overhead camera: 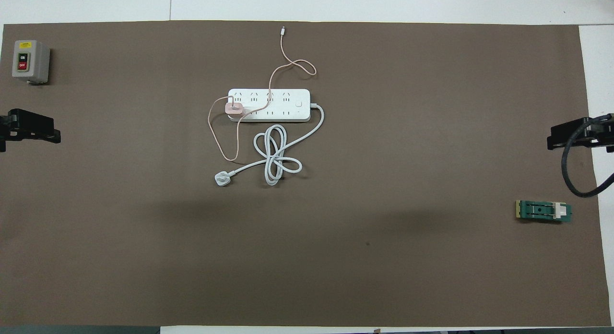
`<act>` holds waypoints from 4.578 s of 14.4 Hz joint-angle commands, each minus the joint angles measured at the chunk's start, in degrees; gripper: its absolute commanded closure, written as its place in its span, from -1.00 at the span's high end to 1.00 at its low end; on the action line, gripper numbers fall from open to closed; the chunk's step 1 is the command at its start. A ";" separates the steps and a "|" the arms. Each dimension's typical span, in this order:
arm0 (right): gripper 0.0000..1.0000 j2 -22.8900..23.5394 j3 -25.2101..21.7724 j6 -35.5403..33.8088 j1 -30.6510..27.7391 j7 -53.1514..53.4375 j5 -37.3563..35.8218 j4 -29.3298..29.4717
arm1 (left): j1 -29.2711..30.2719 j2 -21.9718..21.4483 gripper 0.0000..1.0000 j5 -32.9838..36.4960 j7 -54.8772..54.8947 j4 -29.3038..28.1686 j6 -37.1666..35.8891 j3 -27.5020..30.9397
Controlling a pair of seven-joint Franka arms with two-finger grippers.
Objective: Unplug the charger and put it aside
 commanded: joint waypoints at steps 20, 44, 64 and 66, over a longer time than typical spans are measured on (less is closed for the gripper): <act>1.00 17.27 0.49 19.45 14.46 74.72 33.88 -0.29 | -8.09 18.88 1.00 -2.56 -52.62 14.09 11.85 0.32; 1.00 53.75 0.84 28.88 24.49 78.37 47.79 27.21 | -25.83 40.77 1.00 -4.32 -108.46 25.88 16.06 6.83; 1.00 58.33 0.23 30.63 25.63 77.13 39.88 33.46 | -30.06 35.15 0.94 -0.19 -108.99 9.96 24.86 7.00; 1.00 58.59 0.31 30.98 25.55 78.01 40.40 34.17 | -30.24 35.06 0.80 -0.19 -109.17 8.73 26.44 7.00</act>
